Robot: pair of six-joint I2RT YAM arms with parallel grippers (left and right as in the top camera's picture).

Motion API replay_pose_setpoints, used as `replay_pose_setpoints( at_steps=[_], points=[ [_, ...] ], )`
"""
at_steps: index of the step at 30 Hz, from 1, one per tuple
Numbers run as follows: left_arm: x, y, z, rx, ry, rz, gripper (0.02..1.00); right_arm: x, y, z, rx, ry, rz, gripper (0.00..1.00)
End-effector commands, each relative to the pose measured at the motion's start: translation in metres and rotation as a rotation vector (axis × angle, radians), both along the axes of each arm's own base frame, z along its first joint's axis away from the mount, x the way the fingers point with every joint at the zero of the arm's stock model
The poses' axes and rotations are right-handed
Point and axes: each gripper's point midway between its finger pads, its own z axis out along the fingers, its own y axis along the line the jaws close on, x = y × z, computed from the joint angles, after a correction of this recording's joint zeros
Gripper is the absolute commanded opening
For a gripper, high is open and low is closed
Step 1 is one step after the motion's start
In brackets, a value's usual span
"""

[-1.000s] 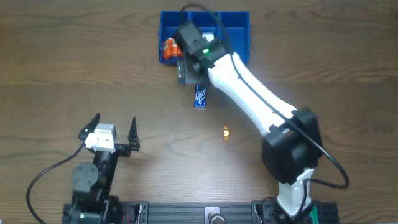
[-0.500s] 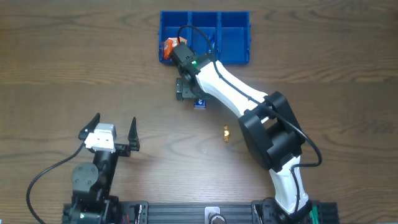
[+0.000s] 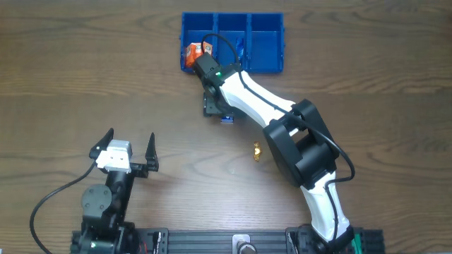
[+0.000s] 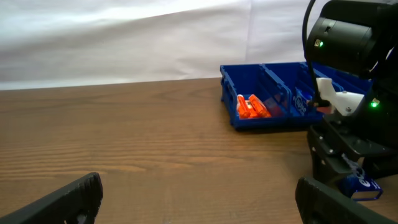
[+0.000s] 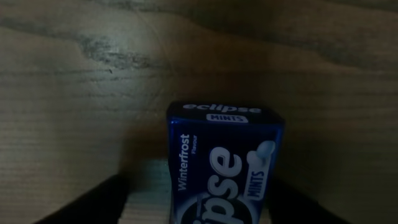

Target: Sort Candies Into Trays

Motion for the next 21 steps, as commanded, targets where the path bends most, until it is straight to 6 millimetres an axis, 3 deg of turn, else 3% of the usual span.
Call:
replay_pose_setpoints(
  at_steps=[1,6,14,18,21],
  points=[
    [-0.001,0.001,-0.016,-0.003,0.052,0.008,0.998,-0.001,-0.006,-0.006,-0.014,0.012,-0.013,0.586],
    [-0.001,0.001,-0.016,-0.003,0.051,0.008,0.998,0.0,-0.007,-0.006,-0.014,0.012,-0.016,0.439],
    [-0.001,0.001,-0.016,-0.003,0.052,0.008,0.998,0.002,-0.006,0.001,-0.008,-0.005,-0.02,0.343],
    [-0.001,0.001,-0.016,-0.003,0.051,0.008,0.998,0.009,-0.01,0.025,-0.013,-0.063,-0.026,0.329],
    [-0.001,0.001,-0.016,-0.003,0.052,0.008,0.998,0.015,-0.015,0.059,-0.016,-0.147,-0.034,0.259]
  ],
)
